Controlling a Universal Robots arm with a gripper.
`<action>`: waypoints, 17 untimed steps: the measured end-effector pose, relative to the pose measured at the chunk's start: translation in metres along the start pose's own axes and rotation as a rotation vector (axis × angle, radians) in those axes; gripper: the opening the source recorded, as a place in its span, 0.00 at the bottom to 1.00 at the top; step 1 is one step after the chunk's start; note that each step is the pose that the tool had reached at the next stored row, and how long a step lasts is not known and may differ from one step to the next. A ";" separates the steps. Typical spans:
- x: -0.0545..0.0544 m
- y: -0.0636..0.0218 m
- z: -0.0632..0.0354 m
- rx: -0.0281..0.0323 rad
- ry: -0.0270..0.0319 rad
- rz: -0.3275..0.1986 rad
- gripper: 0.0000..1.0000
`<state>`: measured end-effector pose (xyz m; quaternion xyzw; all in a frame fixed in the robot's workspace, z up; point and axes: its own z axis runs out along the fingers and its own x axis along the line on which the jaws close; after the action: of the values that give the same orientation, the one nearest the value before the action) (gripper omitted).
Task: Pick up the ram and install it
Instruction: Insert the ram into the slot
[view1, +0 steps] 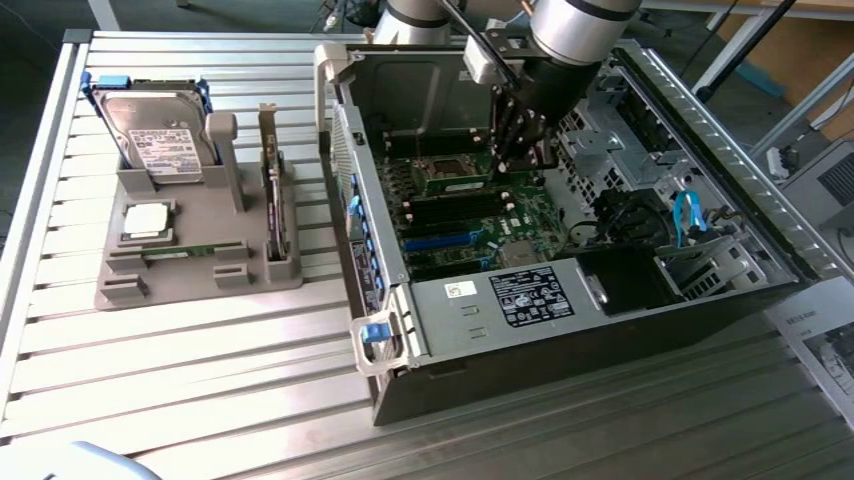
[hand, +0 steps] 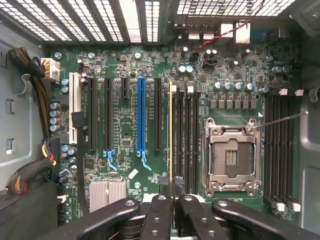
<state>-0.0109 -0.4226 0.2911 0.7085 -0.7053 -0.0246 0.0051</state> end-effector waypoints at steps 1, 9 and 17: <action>0.000 -0.0001 0.0011 0.0000 -0.0001 0.000 0.12; 0.000 -0.0004 0.0104 0.0000 0.0000 0.000 0.12; 0.000 -0.0008 0.0174 0.0000 0.0000 0.000 0.12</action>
<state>-0.0109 -0.4226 0.2737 0.7085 -0.7053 -0.0246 0.0051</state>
